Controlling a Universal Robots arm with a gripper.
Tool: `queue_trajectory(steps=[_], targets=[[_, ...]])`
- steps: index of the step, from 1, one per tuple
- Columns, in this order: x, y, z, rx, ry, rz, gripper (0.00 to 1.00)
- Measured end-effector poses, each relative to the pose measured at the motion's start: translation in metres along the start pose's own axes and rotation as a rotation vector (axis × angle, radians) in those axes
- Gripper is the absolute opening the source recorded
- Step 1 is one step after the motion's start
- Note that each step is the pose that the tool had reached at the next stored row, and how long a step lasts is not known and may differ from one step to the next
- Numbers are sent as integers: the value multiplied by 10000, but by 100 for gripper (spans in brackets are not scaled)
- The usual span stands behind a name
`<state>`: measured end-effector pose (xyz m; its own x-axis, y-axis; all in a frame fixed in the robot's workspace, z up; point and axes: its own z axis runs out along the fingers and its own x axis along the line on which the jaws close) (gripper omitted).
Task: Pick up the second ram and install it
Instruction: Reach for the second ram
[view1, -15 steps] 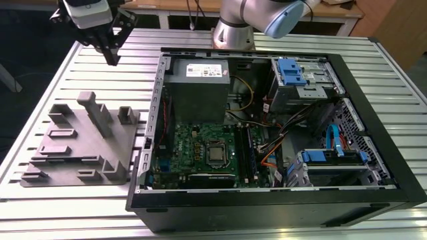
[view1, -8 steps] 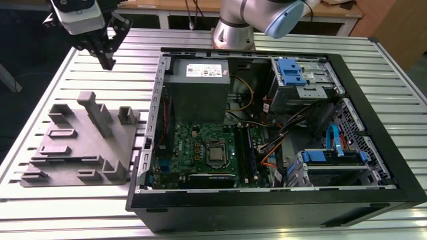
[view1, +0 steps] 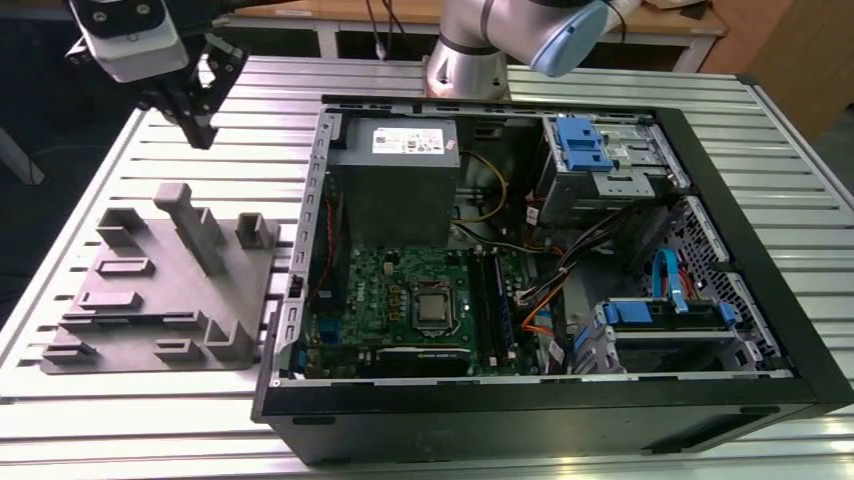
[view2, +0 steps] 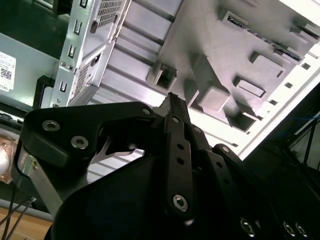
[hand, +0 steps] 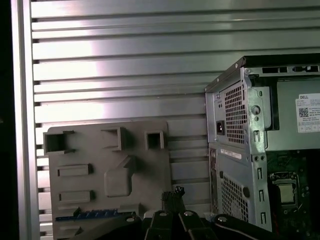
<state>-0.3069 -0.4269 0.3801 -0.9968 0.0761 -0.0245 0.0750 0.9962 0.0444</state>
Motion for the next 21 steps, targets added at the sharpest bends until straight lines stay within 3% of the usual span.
queue_trajectory(steps=[21], targets=[[319,-278,93,0,0,1,7]])
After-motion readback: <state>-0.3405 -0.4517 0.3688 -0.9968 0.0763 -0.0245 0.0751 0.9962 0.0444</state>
